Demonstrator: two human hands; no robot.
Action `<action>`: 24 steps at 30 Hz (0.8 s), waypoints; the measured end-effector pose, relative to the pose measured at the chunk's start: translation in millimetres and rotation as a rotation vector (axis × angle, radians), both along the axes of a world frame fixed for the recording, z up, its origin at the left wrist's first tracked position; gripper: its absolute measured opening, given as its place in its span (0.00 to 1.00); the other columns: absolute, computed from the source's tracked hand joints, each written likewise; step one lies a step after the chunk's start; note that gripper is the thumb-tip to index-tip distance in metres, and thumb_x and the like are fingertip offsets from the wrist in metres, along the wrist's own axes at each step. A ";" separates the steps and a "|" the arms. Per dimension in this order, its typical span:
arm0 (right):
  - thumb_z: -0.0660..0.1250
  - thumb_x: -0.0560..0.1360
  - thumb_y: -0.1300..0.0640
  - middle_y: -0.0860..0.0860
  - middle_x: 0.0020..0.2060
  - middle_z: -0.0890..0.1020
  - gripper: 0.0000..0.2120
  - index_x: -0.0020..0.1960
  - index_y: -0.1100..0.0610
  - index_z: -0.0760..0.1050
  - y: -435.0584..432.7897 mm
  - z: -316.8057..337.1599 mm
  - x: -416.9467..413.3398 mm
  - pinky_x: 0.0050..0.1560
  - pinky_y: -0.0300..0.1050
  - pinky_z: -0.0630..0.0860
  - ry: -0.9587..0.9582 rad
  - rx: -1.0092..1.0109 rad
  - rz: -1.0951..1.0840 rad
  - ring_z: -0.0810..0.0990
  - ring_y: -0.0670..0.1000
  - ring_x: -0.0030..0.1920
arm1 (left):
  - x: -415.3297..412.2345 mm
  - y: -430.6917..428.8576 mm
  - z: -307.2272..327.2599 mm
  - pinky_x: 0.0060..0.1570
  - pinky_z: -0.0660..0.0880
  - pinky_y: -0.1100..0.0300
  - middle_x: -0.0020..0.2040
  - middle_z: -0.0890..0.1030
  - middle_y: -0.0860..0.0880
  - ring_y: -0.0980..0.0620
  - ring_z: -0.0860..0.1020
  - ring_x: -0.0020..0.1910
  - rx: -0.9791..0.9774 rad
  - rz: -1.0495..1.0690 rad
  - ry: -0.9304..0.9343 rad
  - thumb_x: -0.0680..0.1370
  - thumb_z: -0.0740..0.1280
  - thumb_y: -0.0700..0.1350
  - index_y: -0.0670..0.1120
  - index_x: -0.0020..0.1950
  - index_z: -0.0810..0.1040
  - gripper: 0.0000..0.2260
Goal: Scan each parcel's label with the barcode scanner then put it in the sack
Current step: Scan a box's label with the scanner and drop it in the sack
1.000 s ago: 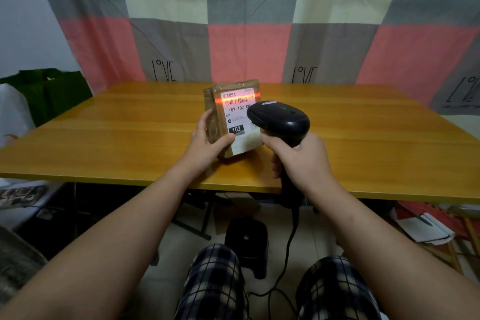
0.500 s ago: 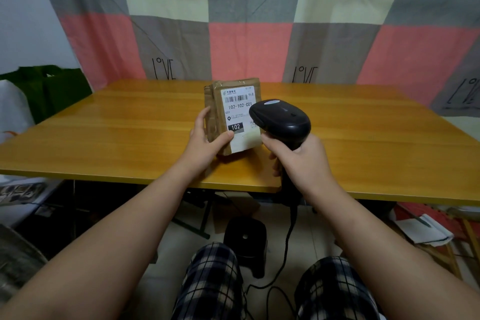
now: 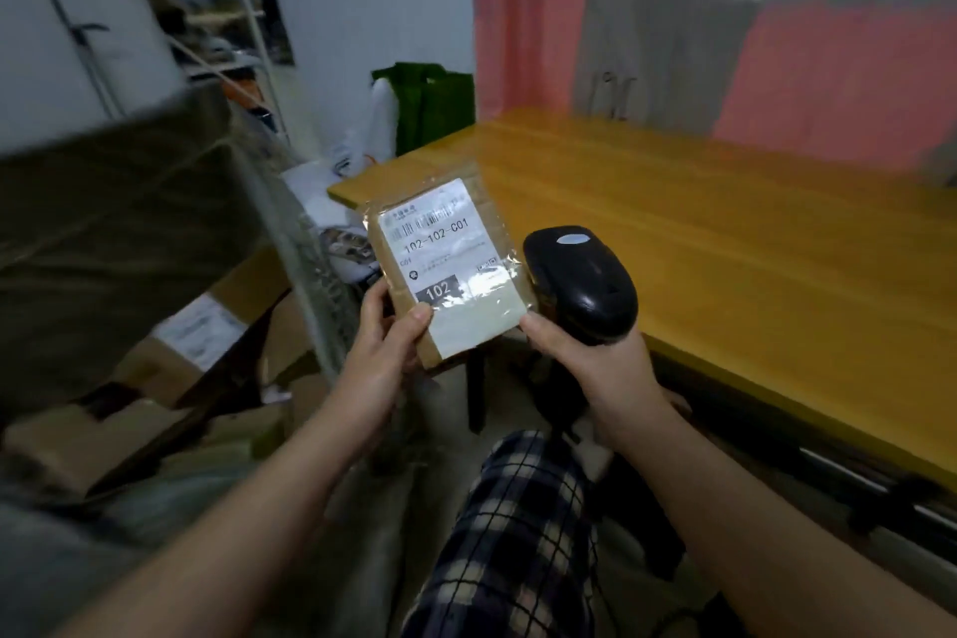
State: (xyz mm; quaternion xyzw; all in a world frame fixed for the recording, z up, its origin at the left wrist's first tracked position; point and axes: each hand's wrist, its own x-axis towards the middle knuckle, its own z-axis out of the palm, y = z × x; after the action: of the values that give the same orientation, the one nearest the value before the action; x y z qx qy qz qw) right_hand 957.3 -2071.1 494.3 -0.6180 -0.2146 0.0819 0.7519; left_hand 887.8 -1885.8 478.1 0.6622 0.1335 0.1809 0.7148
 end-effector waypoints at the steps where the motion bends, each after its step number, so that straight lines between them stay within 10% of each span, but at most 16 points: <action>1: 0.78 0.63 0.57 0.49 0.52 0.85 0.23 0.57 0.51 0.79 15.7 -2.0 -5.4 0.58 0.48 0.78 0.029 0.009 0.025 0.83 0.49 0.55 | -13.4 11.9 -0.6 0.51 0.76 0.55 0.63 0.77 0.51 0.51 0.78 0.60 -0.016 0.039 0.004 0.76 0.67 0.52 0.57 0.70 0.62 0.25; 9: 0.74 0.68 0.64 0.52 0.53 0.85 0.20 0.59 0.57 0.79 108.3 -17.2 -36.2 0.57 0.47 0.79 0.134 -0.068 0.341 0.83 0.51 0.55 | -95.3 74.9 -14.9 0.64 0.72 0.52 0.63 0.77 0.56 0.54 0.77 0.62 -0.042 0.110 0.144 0.79 0.61 0.49 0.59 0.71 0.61 0.21; 12: 0.78 0.66 0.64 0.49 0.53 0.84 0.25 0.62 0.56 0.77 129.5 -32.2 -40.1 0.57 0.43 0.78 0.056 -0.225 0.276 0.83 0.46 0.53 | -116.8 101.5 -23.8 0.65 0.69 0.56 0.66 0.73 0.55 0.52 0.72 0.67 0.565 0.074 0.401 0.78 0.57 0.61 0.57 0.71 0.62 0.22; 16: 0.82 0.61 0.60 0.41 0.53 0.80 0.34 0.62 0.50 0.71 144.5 -43.0 -50.8 0.56 0.35 0.71 -0.095 -0.379 0.210 0.78 0.41 0.54 | -152.9 141.9 -47.0 0.63 0.68 0.49 0.72 0.63 0.44 0.43 0.68 0.68 1.480 -0.024 1.100 0.63 0.44 0.80 0.47 0.78 0.52 0.52; 19: 0.82 0.60 0.57 0.41 0.52 0.78 0.36 0.61 0.45 0.68 149.1 -48.2 -57.3 0.58 0.38 0.71 -0.187 -0.454 0.241 0.77 0.43 0.55 | -187.9 143.2 -62.0 0.60 0.70 0.53 0.69 0.68 0.44 0.45 0.72 0.64 1.475 -0.209 1.275 0.70 0.65 0.69 0.46 0.76 0.57 0.43; 22: 0.82 0.60 0.52 0.45 0.57 0.77 0.37 0.64 0.45 0.68 156.9 -46.1 -65.4 0.62 0.45 0.70 -0.276 -0.538 0.304 0.75 0.46 0.60 | -229.9 134.2 -61.3 0.54 0.73 0.55 0.57 0.79 0.49 0.48 0.77 0.57 1.524 -0.407 1.041 0.77 0.63 0.55 0.53 0.57 0.78 0.12; 24: 0.82 0.59 0.48 0.47 0.60 0.77 0.39 0.65 0.46 0.68 164.8 -41.4 -74.3 0.64 0.47 0.71 -0.339 -0.555 0.353 0.75 0.47 0.61 | -249.2 132.4 -53.4 0.44 0.75 0.54 0.43 0.79 0.54 0.51 0.77 0.47 1.701 -0.416 0.841 0.70 0.61 0.57 0.56 0.40 0.80 0.09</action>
State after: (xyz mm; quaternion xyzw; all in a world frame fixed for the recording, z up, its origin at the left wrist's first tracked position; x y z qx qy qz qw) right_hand 883.0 -1906.2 452.9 -0.7566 -0.4088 0.1618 0.4839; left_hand 638.6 -1753.4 424.7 0.9786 0.0830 -0.1644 -0.0913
